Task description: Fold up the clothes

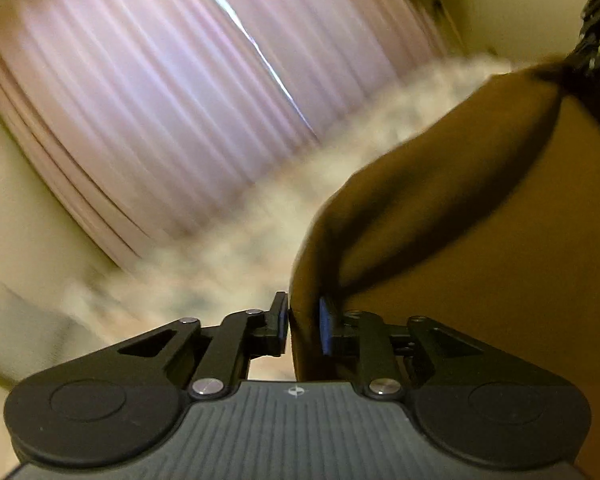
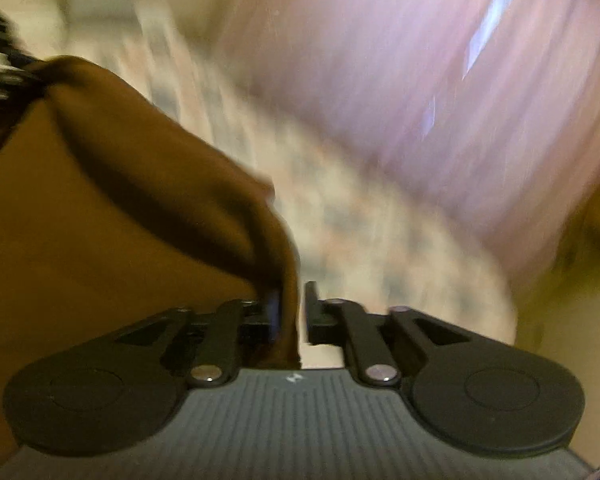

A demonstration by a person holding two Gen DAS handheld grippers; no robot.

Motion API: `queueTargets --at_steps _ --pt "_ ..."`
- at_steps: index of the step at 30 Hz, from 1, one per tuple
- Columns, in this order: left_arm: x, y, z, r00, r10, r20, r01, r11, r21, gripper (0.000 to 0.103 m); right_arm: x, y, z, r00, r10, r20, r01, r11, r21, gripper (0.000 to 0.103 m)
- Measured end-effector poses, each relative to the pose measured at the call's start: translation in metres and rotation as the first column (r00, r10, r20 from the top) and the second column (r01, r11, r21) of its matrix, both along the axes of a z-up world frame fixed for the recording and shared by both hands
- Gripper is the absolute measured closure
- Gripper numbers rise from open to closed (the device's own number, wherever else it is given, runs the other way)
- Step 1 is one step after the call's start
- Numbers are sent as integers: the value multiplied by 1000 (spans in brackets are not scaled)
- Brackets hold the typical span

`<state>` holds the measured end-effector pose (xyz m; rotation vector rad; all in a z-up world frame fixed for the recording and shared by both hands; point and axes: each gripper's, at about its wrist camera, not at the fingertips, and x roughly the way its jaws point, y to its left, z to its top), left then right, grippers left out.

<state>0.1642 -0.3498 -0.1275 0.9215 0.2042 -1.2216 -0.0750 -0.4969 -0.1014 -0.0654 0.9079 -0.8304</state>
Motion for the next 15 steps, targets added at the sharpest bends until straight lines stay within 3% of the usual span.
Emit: queueTargets --at_steps 3,5,6,9,11,12,15 --pt "28 -22 -75 996 38 -82 -28 992 124 72 19 -40 -84 989 -139 -58 146 977 154 77" --pt "42 -8 -108 988 67 -141 -40 982 187 68 11 -29 -113 984 -178 3 174 963 206 50" --pt "51 5 -120 977 92 -191 -48 973 225 67 4 -21 -123 981 -191 18 182 955 232 46" --pt "75 48 -146 948 153 -279 -61 948 314 64 -27 21 -160 977 -210 -26 208 934 289 45" --pt "84 64 -158 929 198 -314 -78 931 357 48 -51 42 -177 971 -226 -84 241 927 289 45" --pt "86 72 -166 918 221 -328 -87 922 377 45 -62 45 -184 965 -241 -103 261 920 291 45" --pt "87 100 -180 894 310 -323 -147 885 442 44 -101 49 -196 942 -316 -117 337 884 325 41"
